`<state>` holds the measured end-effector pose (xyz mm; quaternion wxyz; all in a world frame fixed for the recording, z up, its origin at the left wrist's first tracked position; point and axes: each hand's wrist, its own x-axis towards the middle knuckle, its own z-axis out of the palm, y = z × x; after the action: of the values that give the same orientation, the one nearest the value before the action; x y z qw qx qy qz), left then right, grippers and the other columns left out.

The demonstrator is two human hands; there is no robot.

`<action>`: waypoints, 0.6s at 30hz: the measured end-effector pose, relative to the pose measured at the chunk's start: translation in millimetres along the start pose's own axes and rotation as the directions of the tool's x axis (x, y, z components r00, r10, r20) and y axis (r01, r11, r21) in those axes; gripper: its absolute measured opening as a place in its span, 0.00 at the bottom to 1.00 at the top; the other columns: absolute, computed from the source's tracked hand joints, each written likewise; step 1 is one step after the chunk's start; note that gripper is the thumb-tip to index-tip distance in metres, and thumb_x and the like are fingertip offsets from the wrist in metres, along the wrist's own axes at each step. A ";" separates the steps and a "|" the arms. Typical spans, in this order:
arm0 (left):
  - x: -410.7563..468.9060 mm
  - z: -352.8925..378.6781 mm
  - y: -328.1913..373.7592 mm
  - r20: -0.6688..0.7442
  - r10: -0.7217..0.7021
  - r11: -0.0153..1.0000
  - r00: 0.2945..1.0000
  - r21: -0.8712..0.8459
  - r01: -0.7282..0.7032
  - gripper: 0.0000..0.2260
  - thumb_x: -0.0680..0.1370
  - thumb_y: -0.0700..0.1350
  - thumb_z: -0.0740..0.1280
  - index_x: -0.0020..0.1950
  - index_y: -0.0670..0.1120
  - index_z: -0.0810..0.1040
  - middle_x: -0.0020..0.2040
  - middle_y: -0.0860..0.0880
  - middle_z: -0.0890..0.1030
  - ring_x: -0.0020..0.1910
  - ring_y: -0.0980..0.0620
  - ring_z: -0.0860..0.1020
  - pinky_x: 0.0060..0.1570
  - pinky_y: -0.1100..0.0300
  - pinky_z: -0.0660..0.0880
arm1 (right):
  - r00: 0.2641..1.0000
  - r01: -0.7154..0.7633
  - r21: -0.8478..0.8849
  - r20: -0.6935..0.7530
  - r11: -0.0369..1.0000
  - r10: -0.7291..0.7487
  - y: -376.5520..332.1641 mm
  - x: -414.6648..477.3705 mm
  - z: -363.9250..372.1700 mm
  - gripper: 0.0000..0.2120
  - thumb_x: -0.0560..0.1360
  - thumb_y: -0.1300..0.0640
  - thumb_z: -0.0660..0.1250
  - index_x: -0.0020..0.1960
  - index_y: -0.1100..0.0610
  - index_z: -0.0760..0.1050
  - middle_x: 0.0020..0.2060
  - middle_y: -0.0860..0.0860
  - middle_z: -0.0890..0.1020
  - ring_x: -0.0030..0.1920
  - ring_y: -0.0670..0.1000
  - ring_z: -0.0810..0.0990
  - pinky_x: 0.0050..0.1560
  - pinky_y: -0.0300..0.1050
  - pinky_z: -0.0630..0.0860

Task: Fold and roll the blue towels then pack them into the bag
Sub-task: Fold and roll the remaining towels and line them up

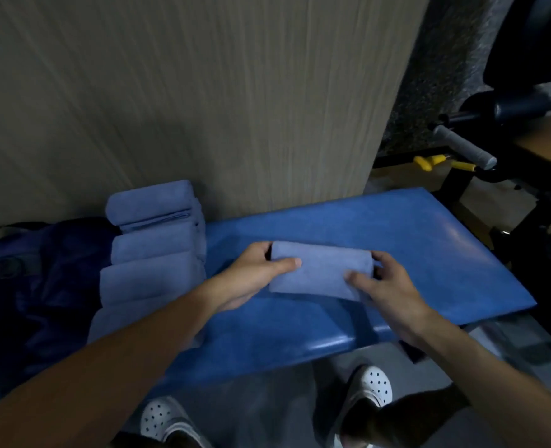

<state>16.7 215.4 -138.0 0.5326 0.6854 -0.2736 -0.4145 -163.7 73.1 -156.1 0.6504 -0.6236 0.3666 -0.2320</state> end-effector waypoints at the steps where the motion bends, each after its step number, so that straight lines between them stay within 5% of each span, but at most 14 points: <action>1: -6.4 -4.6 7.0 -0.022 0.002 0.998 1.000 -0.060 -0.003 0.12 0.76 0.39 0.71 0.59 0.40 0.79 0.54 0.44 0.84 0.55 0.46 0.82 0.56 0.53 0.78 | 1.000 0.005 0.048 0.011 0.999 -0.006 -8.4 1.8 8.0 0.17 0.73 0.64 0.72 0.60 0.59 0.73 0.52 0.57 0.82 0.47 0.51 0.81 0.47 0.43 0.78; 5: -36.9 -45.7 31.1 -0.172 0.007 0.991 0.985 -0.131 -0.030 0.15 0.76 0.40 0.72 0.61 0.40 0.76 0.54 0.43 0.84 0.50 0.48 0.83 0.44 0.56 0.79 | 0.990 -0.007 0.140 0.139 0.990 -0.012 -46.4 2.6 56.5 0.11 0.75 0.60 0.70 0.55 0.64 0.77 0.49 0.59 0.84 0.47 0.53 0.82 0.49 0.49 0.78; 10: -76.3 -121.6 41.0 -0.465 -0.012 0.983 0.885 -0.170 -0.076 0.12 0.76 0.44 0.72 0.56 0.41 0.79 0.53 0.43 0.83 0.51 0.48 0.83 0.47 0.55 0.81 | 0.906 -0.173 0.227 0.418 0.958 0.064 -83.9 4.1 139.5 0.09 0.78 0.62 0.66 0.56 0.63 0.77 0.48 0.55 0.84 0.48 0.50 0.82 0.52 0.44 0.78; 14: -89.9 -174.9 34.2 -0.610 -0.073 0.971 0.789 -0.223 -0.083 0.15 0.74 0.44 0.74 0.57 0.39 0.77 0.52 0.43 0.82 0.49 0.47 0.83 0.39 0.58 0.82 | 0.927 -0.081 0.073 0.372 0.994 0.049 -86.3 14.3 208.3 0.08 0.74 0.58 0.72 0.49 0.60 0.77 0.41 0.55 0.80 0.43 0.53 0.76 0.39 0.42 0.72; 16: -89.8 -191.5 27.4 -0.685 -0.066 0.985 0.726 -0.159 -0.061 0.19 0.74 0.45 0.75 0.58 0.40 0.73 0.52 0.44 0.80 0.46 0.50 0.81 0.31 0.61 0.79 | 0.942 -0.072 0.035 0.331 0.997 0.056 -82.8 21.4 234.7 0.12 0.71 0.56 0.75 0.49 0.61 0.77 0.41 0.53 0.81 0.41 0.51 0.78 0.39 0.42 0.73; 18: -85.2 -204.1 16.9 -0.732 -0.030 0.998 0.680 -0.065 -0.025 0.16 0.73 0.46 0.75 0.54 0.43 0.74 0.50 0.45 0.79 0.45 0.50 0.80 0.34 0.58 0.79 | 0.951 -0.065 -0.016 0.303 0.998 0.067 -79.4 27.7 251.8 0.12 0.70 0.55 0.76 0.46 0.61 0.78 0.39 0.51 0.82 0.38 0.49 0.79 0.40 0.42 0.75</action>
<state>150.1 382.8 -80.1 0.6205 0.7753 -0.0223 -0.1159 58.7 204.4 -95.0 0.7044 -0.6411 0.2837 -0.1108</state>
